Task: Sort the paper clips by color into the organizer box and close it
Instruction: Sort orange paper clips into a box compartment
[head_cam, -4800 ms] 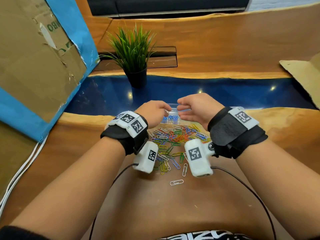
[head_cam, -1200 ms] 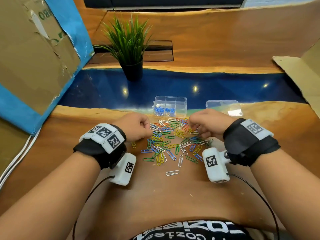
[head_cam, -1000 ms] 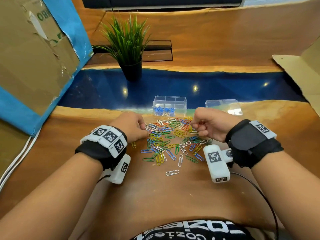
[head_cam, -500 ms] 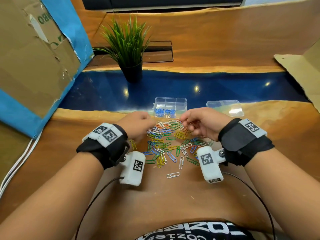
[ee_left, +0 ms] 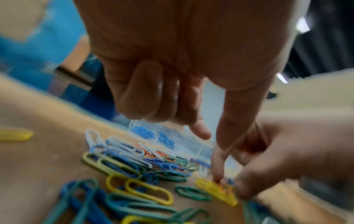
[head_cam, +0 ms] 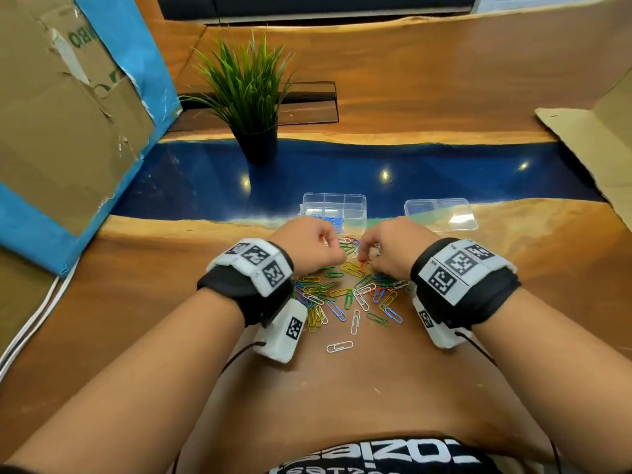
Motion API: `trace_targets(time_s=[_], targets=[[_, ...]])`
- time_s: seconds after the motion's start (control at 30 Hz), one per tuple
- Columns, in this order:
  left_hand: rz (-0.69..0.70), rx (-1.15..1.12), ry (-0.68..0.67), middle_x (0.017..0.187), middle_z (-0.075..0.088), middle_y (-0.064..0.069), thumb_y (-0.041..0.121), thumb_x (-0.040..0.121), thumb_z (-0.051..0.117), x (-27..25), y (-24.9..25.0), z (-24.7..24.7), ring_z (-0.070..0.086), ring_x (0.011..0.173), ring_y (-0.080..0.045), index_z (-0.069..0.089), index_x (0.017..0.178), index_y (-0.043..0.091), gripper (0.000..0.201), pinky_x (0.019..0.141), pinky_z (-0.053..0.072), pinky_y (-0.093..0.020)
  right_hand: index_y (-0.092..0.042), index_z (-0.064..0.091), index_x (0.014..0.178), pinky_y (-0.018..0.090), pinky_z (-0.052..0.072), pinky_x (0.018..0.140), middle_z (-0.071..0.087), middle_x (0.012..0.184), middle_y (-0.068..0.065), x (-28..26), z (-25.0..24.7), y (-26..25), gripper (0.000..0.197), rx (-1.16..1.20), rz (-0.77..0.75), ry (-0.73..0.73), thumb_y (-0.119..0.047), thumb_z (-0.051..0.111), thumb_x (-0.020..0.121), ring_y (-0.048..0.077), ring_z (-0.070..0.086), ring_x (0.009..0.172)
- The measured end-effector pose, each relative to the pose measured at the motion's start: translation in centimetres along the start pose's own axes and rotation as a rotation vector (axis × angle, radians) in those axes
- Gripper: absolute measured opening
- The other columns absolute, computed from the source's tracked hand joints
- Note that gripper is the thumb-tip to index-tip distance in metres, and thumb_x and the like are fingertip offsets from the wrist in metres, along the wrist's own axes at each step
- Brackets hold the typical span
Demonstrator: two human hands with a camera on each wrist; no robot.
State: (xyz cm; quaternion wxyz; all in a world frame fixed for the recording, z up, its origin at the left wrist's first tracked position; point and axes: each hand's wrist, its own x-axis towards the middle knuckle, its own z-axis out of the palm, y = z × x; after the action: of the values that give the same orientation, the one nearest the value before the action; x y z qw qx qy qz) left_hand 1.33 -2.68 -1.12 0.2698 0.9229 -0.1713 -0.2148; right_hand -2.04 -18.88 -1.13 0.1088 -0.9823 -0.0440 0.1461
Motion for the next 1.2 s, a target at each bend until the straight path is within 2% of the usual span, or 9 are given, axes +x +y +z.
trace_targets(time_s=[0.13,0.27,0.4,0.57,0.7,0.8,0.93,1.1,1.2], targets=[[0.058,0.29,0.088,0.061,0.047,0.015,0.027,0.078,0.064,0.7,0.8,0.6,0.05,0.073,-0.011,0.064,0.076,0.026,0.002,0.065,0.037,-0.022,-0.027,0.071,0.09,0.023,0.041,0.074,0.066,0.096,-0.001,0.0,0.1,-0.2,0.012,0.001,-0.018,0.005,-0.023,0.066,0.081,0.02,0.061,0.101],[0.045,0.298,0.097,0.061,0.047,0.015,0.022,0.08,0.06,1.3,0.6,0.7,0.052,0.076,-0.013,0.065,0.083,0.024,0.007,0.066,0.038,-0.022,-0.023,0.071,0.082,0.023,0.041,0.07,0.07,0.09,0.001,-0.1,0.0,0.0,0.011,0.033,0.008,0.017,-0.024,0.06,0.083,0.021,0.062,0.091],[-0.035,0.119,0.109,0.07,0.051,0.011,0.018,0.083,0.053,1.6,0.6,0.0,0.052,0.079,-0.017,0.056,0.088,0.023,0.008,0.069,0.038,-0.025,-0.019,0.058,0.075,0.026,0.04,0.066,0.058,0.075,-0.002,0.4,-0.6,0.3,0.012,0.413,0.125,0.028,-0.025,0.054,0.084,0.019,0.055,0.072],[-0.046,0.111,0.054,0.107,0.06,-0.003,0.012,0.087,0.045,2.8,2.1,-0.8,0.056,0.09,-0.021,0.056,0.11,0.022,0.027,0.072,0.04,-0.026,-0.008,0.051,0.076,0.026,0.044,0.05,0.057,0.067,0.01,1.9,-2.3,-0.6,0.014,0.945,0.238,-0.059,-0.012,0.05,0.089,0.019,0.049,0.051],[-0.019,0.15,0.092,0.121,0.06,-0.003,0.008,0.089,0.045,3.7,3.7,-1.2,0.058,0.103,-0.023,0.061,0.117,0.021,0.034,0.074,0.04,-0.026,-0.008,0.058,0.075,0.027,0.056,0.069,0.061,0.072,0.008,3.4,-3.0,0.0,0.016,0.905,0.215,0.022,-0.009,0.053,0.091,0.019,0.06,0.061],[-0.017,0.157,0.087,0.119,0.063,-0.003,0.007,0.089,0.047,4.1,4.5,-1.4,0.059,0.099,-0.022,0.066,0.114,0.02,0.034,0.076,0.044,-0.029,-0.015,0.064,0.096,0.032,0.05,0.092,0.066,0.096,0.002,3.8,-4.2,0.0,0.025,0.508,0.209,0.027,-0.031,0.044,0.096,0.022,0.064,0.098],[-0.007,0.1,0.094,0.113,0.067,-0.004,0.005,0.085,0.052,4.4,4.8,-1.5,0.061,0.094,-0.023,0.067,0.111,0.02,0.034,0.075,0.048,-0.029,-0.019,0.063,0.119,0.031,0.047,0.095,0.067,0.114,-0.001,3.7,-4.9,-0.6,0.037,0.35,0.194,0.013,-0.042,0.045,0.096,0.021,0.059,0.11],[0.025,0.064,0.107,0.12,0.065,0.0,0.002,0.085,0.049,4.5,4.6,-1.5,0.06,0.108,-0.022,0.063,0.119,0.024,0.043,0.09,0.05,-0.032,-0.013,0.064,0.113,0.03,0.048,0.092,0.067,0.108,0.002,3.5,-4.6,-0.7,0.033,0.371,0.231,0.109,-0.034,0.043,0.098,0.023,0.061,0.105],[0.04,-0.003,0.158,0.1,0.063,0.006,0.01,0.087,0.049,4.3,4.2,-1.7,0.061,0.093,-0.017,0.064,0.11,0.027,0.033,0.08,0.05,-0.029,-0.014,0.065,0.115,0.033,0.046,0.098,0.066,0.114,0.002,3.0,-4.2,0.2,0.036,0.469,0.234,0.144,-0.034,0.04,0.098,0.022,0.06,0.11]])
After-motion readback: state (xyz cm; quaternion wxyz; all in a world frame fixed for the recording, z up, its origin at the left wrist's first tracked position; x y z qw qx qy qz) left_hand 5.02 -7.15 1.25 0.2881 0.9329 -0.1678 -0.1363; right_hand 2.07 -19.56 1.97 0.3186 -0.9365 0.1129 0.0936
